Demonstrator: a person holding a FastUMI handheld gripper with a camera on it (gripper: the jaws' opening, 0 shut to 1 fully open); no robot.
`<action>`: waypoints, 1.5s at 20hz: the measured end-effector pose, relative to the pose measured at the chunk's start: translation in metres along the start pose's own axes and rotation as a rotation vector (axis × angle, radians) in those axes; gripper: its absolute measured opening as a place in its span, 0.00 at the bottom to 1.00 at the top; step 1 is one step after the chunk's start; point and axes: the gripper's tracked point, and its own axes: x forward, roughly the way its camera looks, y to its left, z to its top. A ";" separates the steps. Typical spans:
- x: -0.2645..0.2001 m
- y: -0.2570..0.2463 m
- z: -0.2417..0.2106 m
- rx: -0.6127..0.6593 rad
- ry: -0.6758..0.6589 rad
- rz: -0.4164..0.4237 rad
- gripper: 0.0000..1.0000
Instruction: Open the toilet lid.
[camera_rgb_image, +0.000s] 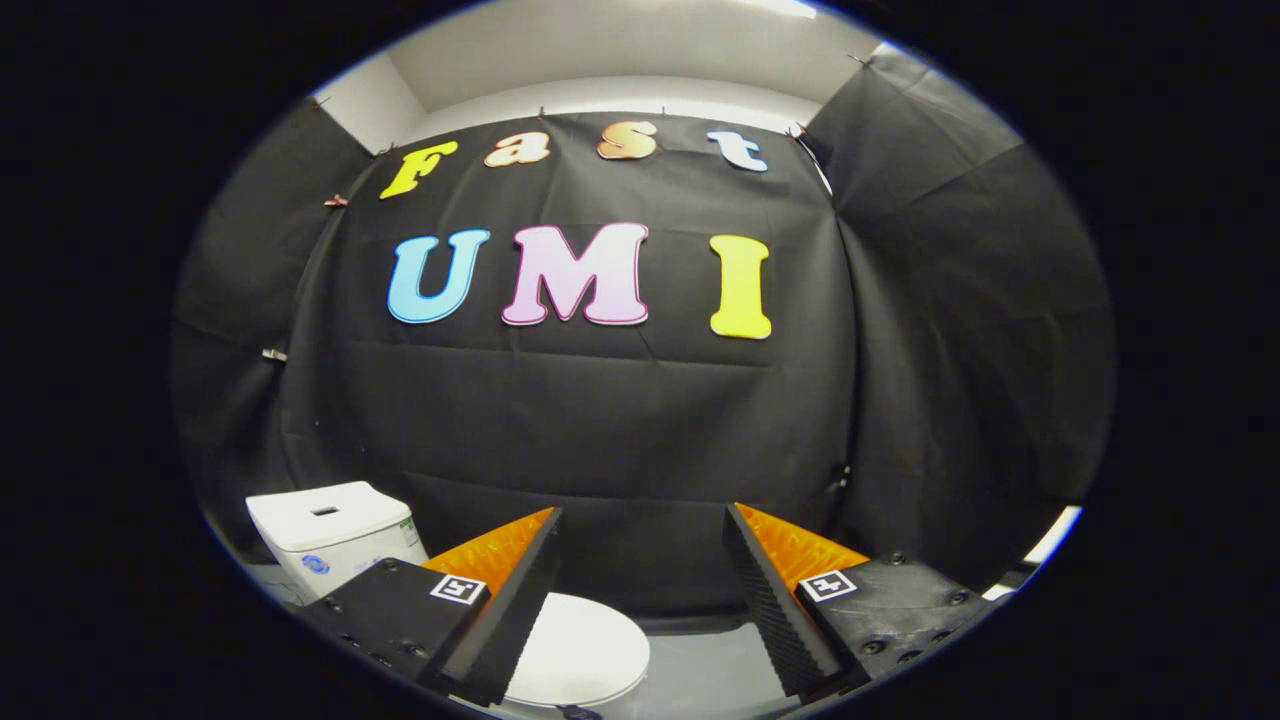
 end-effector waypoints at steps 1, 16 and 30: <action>0.003 -0.001 -0.010 0.044 0.031 -0.011 0.98; 0.011 -0.029 -0.201 0.873 0.445 -0.258 0.99; -0.050 -0.005 -0.356 1.267 0.724 -0.588 0.99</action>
